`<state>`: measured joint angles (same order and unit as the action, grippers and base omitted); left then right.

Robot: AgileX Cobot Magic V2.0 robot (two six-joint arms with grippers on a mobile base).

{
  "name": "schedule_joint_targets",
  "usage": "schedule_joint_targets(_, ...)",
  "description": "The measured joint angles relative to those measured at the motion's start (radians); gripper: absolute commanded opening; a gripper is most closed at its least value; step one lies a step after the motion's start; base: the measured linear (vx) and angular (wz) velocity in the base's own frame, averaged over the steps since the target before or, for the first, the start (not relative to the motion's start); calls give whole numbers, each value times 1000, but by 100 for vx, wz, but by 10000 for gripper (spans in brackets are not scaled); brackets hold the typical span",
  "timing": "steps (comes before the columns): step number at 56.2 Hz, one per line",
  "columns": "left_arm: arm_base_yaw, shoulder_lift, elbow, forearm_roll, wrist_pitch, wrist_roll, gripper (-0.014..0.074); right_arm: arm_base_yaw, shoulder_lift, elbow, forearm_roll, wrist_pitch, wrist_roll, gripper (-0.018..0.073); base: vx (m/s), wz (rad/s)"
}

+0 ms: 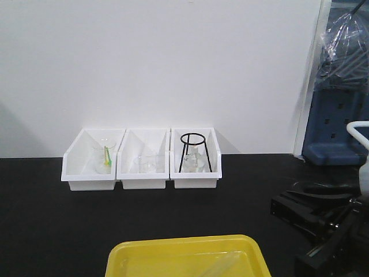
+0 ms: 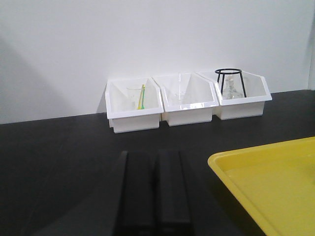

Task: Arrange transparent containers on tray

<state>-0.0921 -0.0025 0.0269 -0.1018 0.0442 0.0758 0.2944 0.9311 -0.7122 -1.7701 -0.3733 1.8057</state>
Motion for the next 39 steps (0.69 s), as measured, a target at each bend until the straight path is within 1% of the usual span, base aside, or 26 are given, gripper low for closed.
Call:
schedule_joint_targets(6, 0, -9, 0, 9, 57, 1, -1, 0, 0, 0, 0, 0, 0, -13, 0, 0)
schedule_joint_targets(10, 0, -9, 0, 11, 74, 1, -1, 0, 0, 0, 0, 0, 0, -13, 0, 0)
schedule_joint_targets(39, 0, -9, 0, 14, 80, 1, -1, 0, 0, 1, 0, 0, 0, -13, 0, 0)
